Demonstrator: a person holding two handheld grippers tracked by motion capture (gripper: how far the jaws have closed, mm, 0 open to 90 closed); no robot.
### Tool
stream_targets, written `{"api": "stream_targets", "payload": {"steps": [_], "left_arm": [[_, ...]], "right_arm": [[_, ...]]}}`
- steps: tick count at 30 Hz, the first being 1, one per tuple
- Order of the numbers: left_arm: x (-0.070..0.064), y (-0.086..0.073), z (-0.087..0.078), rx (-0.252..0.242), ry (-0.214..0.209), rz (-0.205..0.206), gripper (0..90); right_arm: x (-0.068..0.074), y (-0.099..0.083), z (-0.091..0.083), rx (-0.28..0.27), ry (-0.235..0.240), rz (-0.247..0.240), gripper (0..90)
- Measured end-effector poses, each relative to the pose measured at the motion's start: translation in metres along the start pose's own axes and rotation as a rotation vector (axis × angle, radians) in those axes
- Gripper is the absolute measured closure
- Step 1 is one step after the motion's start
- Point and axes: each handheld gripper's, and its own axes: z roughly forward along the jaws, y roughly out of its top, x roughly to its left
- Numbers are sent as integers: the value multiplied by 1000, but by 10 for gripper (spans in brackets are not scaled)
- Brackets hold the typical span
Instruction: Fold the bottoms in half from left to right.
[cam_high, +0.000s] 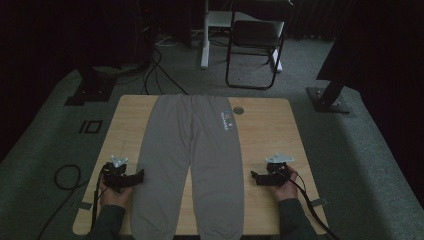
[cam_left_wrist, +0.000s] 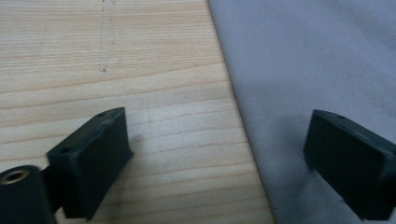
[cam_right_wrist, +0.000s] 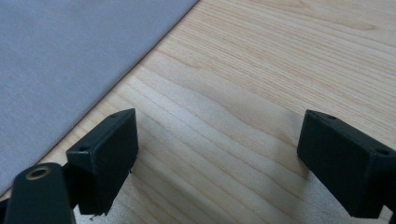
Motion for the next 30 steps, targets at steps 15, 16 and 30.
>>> {"api": "stream_targets", "payload": {"steps": [15,16,30], "left_arm": [[4,1,-7,-17,-35,-29,382],[5,1,-8,-20,-50,-45,395],[1,6,-17,-57,-96,-43,402]], "right_arm": [[2,-1,-1,0,-11,9,130],[2,-1,-1,0,-11,10,130],[2,-1,-1,-2,-15,13,141]]}}
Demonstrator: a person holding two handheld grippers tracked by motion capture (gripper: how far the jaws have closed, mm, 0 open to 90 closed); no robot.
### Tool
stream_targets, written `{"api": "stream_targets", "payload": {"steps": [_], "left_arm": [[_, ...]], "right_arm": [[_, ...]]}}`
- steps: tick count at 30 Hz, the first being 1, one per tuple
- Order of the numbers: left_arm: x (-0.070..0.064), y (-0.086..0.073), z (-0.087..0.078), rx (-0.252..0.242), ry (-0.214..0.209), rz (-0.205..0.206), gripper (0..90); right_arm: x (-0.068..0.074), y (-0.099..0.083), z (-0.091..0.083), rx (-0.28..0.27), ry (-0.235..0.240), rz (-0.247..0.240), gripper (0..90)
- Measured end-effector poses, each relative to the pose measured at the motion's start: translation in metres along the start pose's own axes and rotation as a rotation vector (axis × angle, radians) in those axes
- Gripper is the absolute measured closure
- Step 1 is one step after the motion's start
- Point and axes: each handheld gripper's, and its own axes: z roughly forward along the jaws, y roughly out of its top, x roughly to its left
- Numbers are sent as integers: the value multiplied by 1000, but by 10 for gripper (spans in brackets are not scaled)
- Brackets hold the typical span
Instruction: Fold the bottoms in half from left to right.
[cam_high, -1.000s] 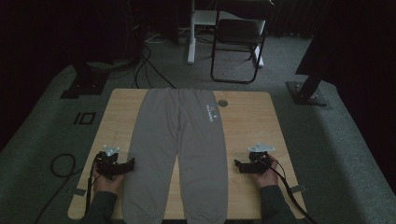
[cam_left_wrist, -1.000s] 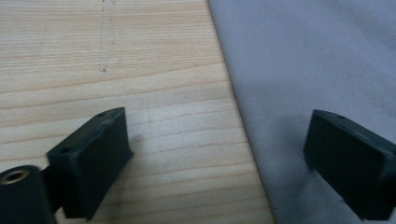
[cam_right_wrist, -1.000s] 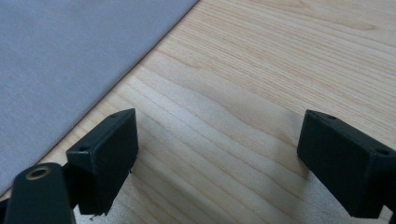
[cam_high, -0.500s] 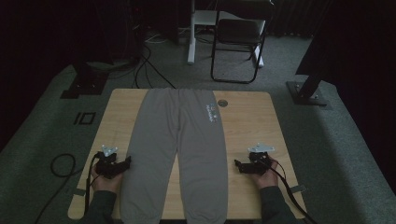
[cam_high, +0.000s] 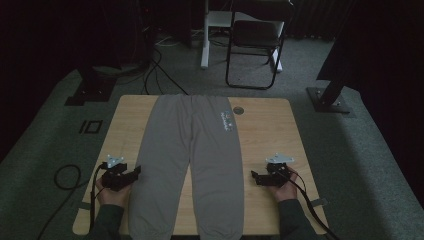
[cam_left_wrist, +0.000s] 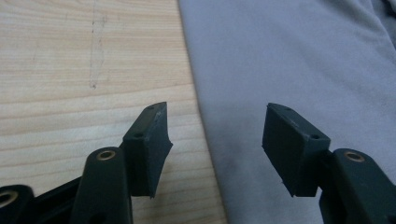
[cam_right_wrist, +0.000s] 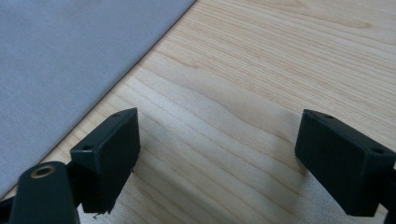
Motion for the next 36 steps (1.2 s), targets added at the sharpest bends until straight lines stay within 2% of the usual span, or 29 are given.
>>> {"api": "stream_targets", "payload": {"steps": [3,8,16,18,22,26,30,31,32,36], "left_arm": [[-2,1,2,9,5,11,377],[-3,1,6,21,-8,2,361],[-5,5,17,53,-3,-1,360],[-6,6,20,58,4,-7,370],[-8,8,22,61,6,4,380],[-12,11,26,68,25,13,396],[-17,15,31,77,44,57,410],[-17,15,31,77,44,57,415],[-19,17,33,77,57,71,428],[-19,19,35,75,60,61,498]], "right_arm": [[0,0,0,-1,-2,0,140],[1,0,0,-1,0,-1,141],[1,0,0,-1,-2,1,141],[1,0,0,-1,-1,2,141],[1,0,0,-1,-2,1,141],[1,0,0,-1,-1,1,141],[1,0,0,-1,-2,1,141],[1,0,0,-1,-1,1,141],[1,0,0,-1,-1,1,141],[1,0,0,-1,-1,1,141]]}}
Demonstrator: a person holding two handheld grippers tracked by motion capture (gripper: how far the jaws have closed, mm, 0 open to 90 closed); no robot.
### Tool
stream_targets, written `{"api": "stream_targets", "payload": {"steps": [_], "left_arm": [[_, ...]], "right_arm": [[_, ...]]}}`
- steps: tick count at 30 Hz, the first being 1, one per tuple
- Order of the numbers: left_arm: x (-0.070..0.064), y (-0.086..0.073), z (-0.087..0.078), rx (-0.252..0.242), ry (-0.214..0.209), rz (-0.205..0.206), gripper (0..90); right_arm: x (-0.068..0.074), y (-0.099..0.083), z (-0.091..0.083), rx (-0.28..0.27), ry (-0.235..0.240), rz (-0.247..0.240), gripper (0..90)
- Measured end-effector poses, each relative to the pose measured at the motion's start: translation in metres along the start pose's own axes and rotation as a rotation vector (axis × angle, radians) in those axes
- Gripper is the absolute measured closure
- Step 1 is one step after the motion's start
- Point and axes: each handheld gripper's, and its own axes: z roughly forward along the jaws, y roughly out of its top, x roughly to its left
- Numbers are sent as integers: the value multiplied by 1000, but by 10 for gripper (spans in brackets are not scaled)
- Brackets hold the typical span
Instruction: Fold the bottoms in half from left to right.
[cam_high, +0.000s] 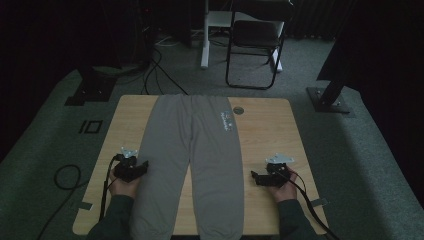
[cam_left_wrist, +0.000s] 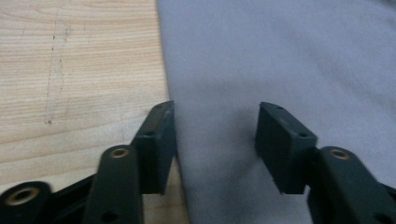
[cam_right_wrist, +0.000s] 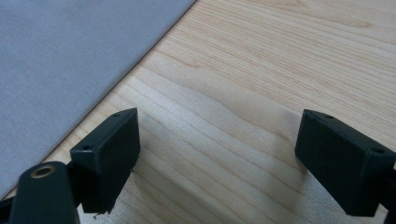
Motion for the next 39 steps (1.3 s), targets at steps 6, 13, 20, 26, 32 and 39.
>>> {"api": "stream_targets", "payload": {"steps": [6,13,20,26,32,39], "left_arm": [[1,4,2,3,-8,-8,655],[-1,3,-1,-4,-44,-4,874],[-4,13,-18,-68,-109,-19,880],[-17,25,-28,-113,-157,7,879],[-31,34,-35,-141,-191,39,880],[-61,49,-43,-178,-242,102,882]], "right_arm": [[0,0,0,0,0,0,141],[0,0,0,0,0,0,140],[0,0,0,0,0,0,140],[0,0,0,0,0,0,141],[0,0,0,0,0,0,141],[0,0,0,0,0,1,141]]}}
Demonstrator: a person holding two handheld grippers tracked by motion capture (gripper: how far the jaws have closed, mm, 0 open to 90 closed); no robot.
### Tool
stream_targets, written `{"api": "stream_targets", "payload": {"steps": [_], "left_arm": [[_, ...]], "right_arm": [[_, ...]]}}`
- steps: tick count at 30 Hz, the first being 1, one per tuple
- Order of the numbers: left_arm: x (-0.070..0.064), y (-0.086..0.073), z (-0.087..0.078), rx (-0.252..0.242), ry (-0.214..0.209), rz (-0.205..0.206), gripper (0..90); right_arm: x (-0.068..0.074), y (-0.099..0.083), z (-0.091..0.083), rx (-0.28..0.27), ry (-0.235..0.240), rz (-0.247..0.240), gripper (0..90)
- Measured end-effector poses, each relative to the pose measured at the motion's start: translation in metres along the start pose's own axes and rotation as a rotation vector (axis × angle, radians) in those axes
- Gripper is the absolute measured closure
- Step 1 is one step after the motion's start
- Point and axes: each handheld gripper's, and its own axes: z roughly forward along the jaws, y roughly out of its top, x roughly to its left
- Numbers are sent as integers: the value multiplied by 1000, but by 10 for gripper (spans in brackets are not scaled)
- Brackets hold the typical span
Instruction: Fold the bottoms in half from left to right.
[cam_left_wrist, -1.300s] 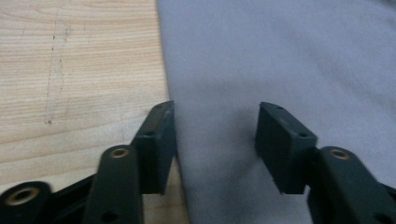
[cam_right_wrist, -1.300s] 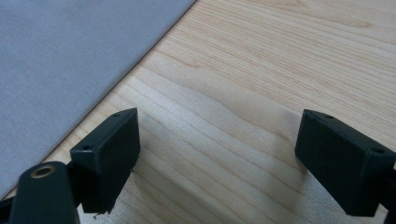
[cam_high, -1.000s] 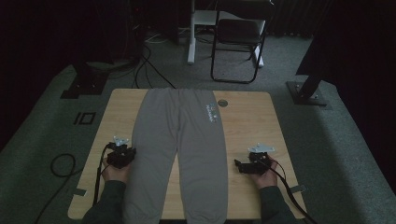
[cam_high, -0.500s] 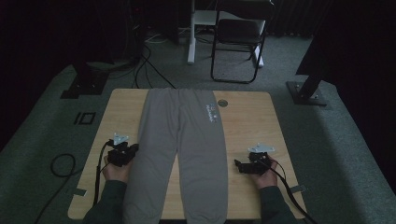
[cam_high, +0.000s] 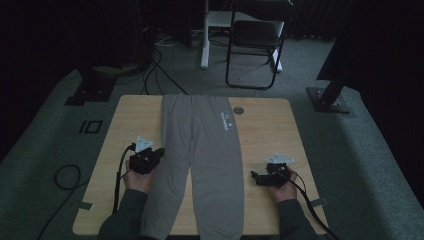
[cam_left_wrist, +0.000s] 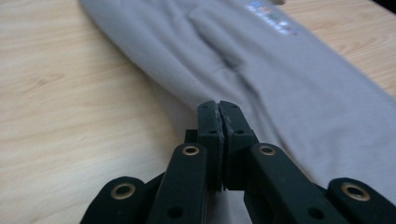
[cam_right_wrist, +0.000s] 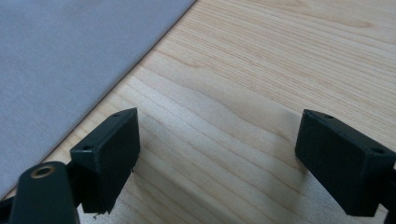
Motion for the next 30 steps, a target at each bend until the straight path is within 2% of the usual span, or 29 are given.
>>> {"api": "stream_targets", "payload": {"steps": [7,8,9,14,19,24,25,28,29,30], "left_arm": [[-30,15,8,-24,-64,56,883],[-30,15,8,-24,-64,56,883],[-38,18,12,-23,-77,67,885],[-56,25,18,-27,-105,102,885],[-68,31,24,-34,-129,115,887],[-88,39,35,-30,-167,140,887],[-88,39,35,-30,-167,140,887],[-104,46,45,-28,-202,151,887],[-104,46,45,-28,-202,151,888],[-116,50,51,-30,-226,165,888]], "right_arm": [[0,0,0,0,0,1,141],[0,0,0,0,0,0,141],[0,0,0,0,0,1,141],[0,0,0,0,0,1,141],[0,0,0,0,0,3,141],[0,0,0,0,0,2,141],[0,0,0,0,0,2,141],[0,0,0,0,0,2,141],[0,0,0,0,0,2,141],[0,0,0,-1,0,0,141]]}}
